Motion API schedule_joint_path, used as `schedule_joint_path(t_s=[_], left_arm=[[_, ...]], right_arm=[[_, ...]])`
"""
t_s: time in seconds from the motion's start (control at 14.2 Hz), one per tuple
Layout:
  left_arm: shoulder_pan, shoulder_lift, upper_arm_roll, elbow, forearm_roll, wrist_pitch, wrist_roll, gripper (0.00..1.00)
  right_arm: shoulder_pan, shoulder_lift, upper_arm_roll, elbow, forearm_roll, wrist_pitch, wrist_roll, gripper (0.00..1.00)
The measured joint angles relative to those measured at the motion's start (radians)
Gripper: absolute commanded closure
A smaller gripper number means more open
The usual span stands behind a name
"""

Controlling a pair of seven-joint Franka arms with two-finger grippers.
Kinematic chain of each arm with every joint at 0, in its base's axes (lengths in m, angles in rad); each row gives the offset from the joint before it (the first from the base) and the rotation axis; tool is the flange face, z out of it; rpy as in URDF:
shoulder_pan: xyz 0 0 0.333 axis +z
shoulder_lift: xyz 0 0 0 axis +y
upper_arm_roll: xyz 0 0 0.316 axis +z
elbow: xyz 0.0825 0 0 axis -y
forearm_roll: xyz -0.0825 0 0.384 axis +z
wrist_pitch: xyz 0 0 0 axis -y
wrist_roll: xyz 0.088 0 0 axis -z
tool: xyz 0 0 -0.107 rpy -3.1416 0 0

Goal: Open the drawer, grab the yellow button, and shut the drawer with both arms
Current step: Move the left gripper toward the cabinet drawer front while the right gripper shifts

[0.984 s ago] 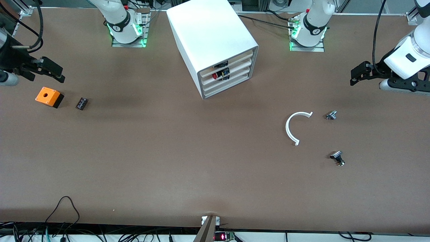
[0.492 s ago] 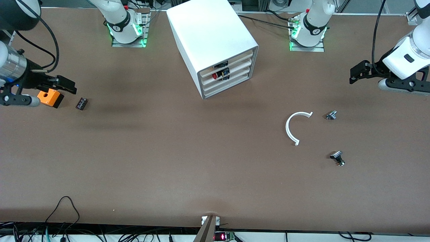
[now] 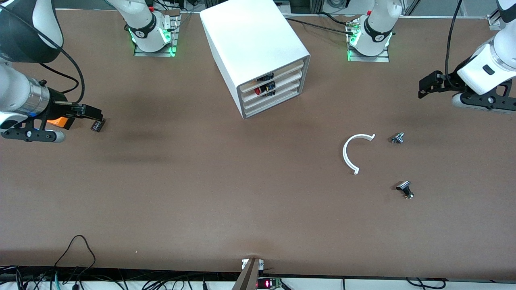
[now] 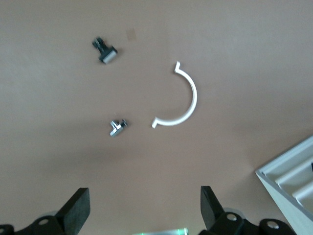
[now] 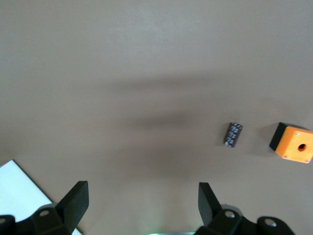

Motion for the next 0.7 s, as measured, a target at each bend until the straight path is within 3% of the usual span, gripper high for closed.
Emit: schedule_joint_path(t_s=[0.28, 0.7], left_arm=[[-0.002, 0.001, -0.026, 0.000, -0.127, -0.093, 0.002, 0.01], [-0.017, 0.068, -0.053, -0.003, -0.290, -0.109, 0.073, 0.01]], right_arm=[[0.012, 0.025, 0.004, -0.005, 0.037, 0.023, 0.062, 0.01], [0.087, 0.033, 0.009, -0.035, 0.039, 0.084, 0.217, 0.01]])
